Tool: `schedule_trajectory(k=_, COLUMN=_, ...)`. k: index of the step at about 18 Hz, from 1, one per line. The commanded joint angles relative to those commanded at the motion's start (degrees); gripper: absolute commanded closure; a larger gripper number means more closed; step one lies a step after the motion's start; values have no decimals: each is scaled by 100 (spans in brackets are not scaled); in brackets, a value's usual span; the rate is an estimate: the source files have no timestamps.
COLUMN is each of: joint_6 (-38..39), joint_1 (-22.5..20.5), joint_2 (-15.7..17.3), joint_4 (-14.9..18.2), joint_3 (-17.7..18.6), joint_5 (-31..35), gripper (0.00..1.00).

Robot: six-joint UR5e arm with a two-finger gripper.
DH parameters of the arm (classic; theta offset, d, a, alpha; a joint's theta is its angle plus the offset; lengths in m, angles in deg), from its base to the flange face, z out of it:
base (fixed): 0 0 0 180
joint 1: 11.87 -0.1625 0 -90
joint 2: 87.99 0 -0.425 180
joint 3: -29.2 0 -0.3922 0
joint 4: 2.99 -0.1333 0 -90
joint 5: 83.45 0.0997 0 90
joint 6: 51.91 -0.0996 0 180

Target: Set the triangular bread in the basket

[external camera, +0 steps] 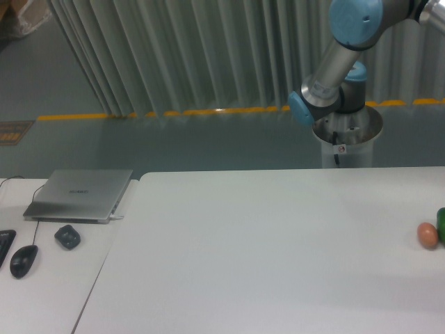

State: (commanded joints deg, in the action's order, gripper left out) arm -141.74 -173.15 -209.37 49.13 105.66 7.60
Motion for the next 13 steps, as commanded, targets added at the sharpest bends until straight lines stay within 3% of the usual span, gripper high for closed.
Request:
schedule_trajectory(k=9, joint_6=53, joint_1=220, joint_2=517, joint_4=79, joint_3=184, joint_5=-35, gripper=0)
schedule_trajectory(k=11, joint_6=44, joint_1=281, joint_2=772, joint_4=402, joint_3=202, joint_5=-70, gripper=0)
schedule_trajectory(k=13, joint_6=44, joint_1=491, joint_2=1053, joint_4=1000, joint_3=202, joint_5=-53, gripper=0)
